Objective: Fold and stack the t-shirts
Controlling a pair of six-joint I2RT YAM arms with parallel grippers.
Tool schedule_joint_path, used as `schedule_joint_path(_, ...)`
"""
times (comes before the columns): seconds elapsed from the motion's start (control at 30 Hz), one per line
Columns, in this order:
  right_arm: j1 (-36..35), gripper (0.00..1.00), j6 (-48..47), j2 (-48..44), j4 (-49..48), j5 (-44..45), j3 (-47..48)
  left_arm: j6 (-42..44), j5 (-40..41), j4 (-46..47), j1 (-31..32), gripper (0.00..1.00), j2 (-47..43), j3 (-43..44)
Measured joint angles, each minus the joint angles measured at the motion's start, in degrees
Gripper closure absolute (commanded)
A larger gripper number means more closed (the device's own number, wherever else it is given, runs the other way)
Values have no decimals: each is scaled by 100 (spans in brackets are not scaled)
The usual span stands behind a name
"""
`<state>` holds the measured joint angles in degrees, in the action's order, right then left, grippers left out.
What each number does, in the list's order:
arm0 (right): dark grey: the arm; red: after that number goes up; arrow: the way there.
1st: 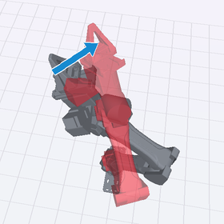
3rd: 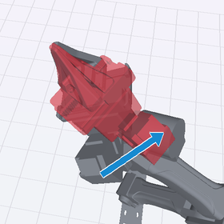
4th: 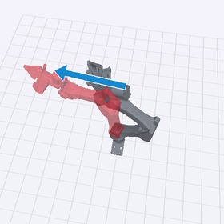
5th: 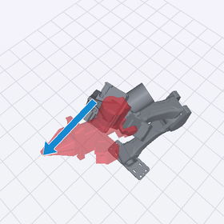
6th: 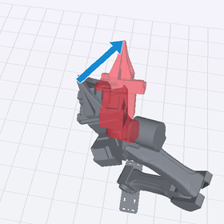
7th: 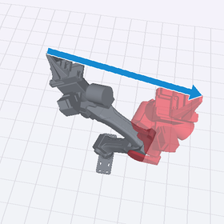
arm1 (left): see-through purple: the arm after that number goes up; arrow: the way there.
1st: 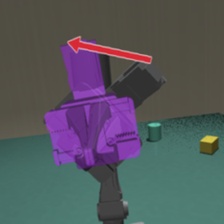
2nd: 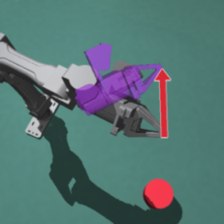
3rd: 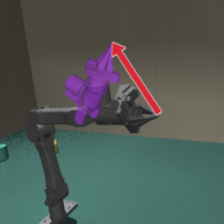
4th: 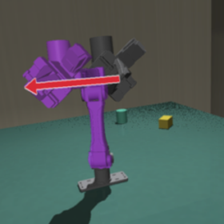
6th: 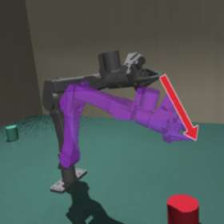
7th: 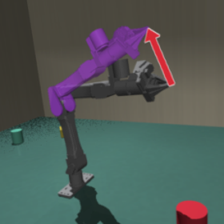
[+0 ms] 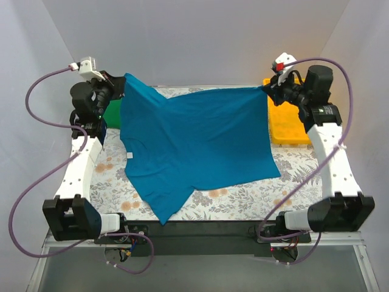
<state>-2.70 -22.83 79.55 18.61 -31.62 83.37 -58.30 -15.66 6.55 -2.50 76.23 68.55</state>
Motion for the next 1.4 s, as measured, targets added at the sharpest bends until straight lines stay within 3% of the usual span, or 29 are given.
schedule_joint_path(0.13, 0, 99, -212, -826, 286, 92, 339, -299, 70, 127, 0, 100, -656, 35)
schedule_joint_path(0.23, 7, 99, -304, -1071, 503, 275, 1163, -501, 184, 131, 0, 100, -1021, 330)
schedule_joint_path(0.53, 35, 99, -293, -1344, 706, 1176, 3832, -787, 474, 289, 31, 100, -1659, 2194)
schedule_joint_path(0.87, 39, 99, -393, -1941, 431, 1847, 4398, -811, 573, 586, 391, 100, -1961, 3657)
schedule_joint_path(1.13, 44, 99, -457, -1969, 236, 1882, 3646, -570, 656, 595, 555, 100, -1967, 3180)
schedule_joint_path(1.4, 44, 99, -356, -1969, -142, 1235, 356, -407, 756, 741, 573, 100, -1762, 911)
